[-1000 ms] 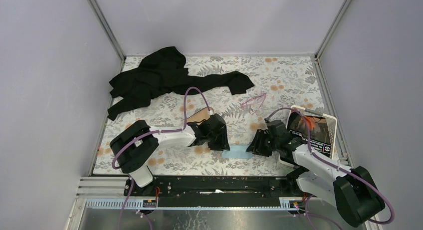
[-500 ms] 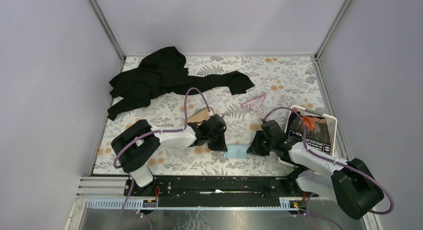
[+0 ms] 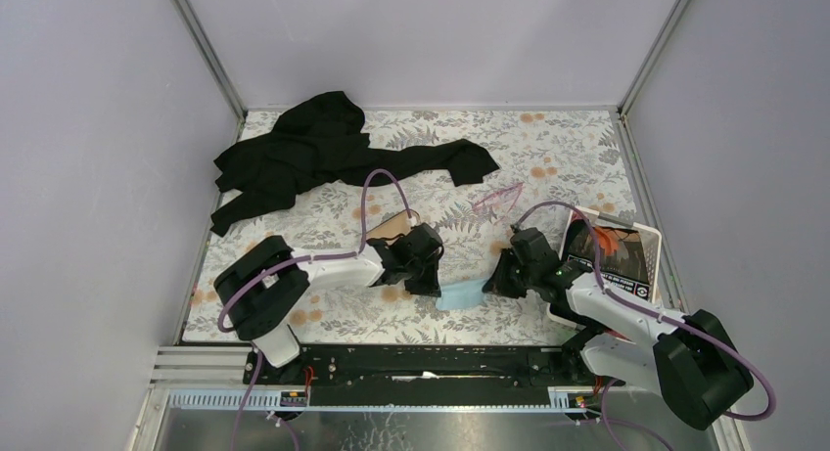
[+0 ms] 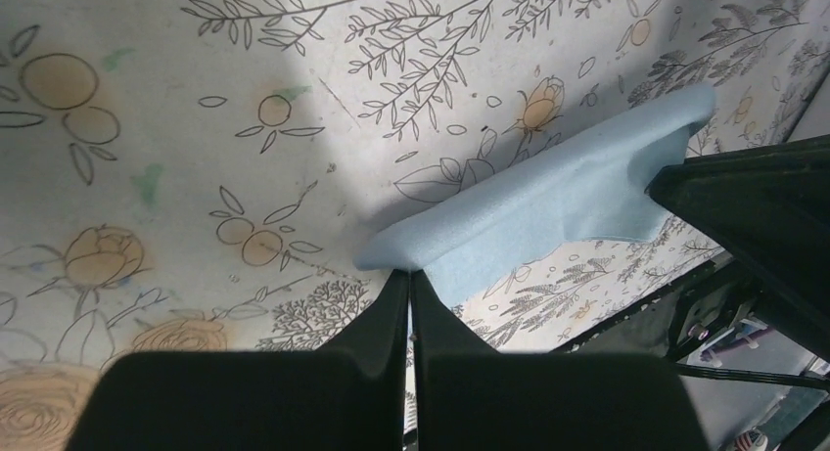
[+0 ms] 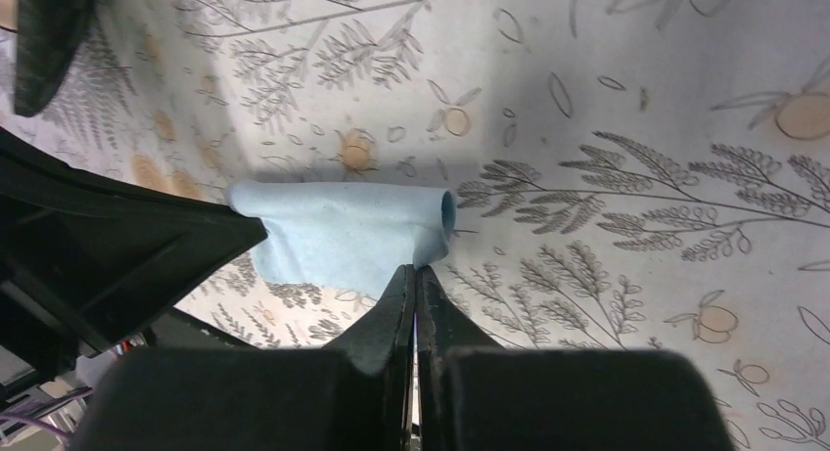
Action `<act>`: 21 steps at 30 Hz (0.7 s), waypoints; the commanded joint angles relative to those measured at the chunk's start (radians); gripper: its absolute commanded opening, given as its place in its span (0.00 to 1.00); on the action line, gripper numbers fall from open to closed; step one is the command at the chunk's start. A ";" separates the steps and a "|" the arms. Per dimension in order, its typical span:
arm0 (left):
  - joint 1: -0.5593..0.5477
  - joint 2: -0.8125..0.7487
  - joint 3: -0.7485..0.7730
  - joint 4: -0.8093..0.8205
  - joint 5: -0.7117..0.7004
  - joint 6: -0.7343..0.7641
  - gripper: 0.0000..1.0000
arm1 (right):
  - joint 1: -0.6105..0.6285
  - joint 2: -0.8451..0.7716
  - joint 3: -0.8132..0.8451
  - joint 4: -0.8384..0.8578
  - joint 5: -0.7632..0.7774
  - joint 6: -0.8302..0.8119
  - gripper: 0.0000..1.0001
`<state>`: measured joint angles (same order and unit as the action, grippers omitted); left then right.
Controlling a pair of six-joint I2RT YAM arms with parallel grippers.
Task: Organize the sunglasses
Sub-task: Pick up the glasses cleaning cloth from the center of the board, then place the glasses cleaning cloth in the sunglasses case.
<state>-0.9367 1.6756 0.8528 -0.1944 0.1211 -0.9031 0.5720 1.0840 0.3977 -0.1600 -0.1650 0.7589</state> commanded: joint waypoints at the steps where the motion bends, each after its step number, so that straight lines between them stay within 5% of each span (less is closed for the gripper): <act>1: -0.005 -0.073 0.036 -0.055 -0.048 0.033 0.00 | 0.016 -0.003 0.076 -0.012 0.007 -0.015 0.00; 10: 0.087 -0.219 0.070 -0.151 -0.063 0.086 0.00 | 0.029 0.064 0.214 0.006 -0.008 -0.044 0.00; 21: 0.334 -0.383 0.037 -0.294 -0.084 0.187 0.00 | 0.059 0.375 0.528 0.051 -0.073 -0.145 0.00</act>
<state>-0.6769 1.3460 0.9070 -0.4107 0.0628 -0.7738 0.6094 1.3659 0.7982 -0.1463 -0.1940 0.6788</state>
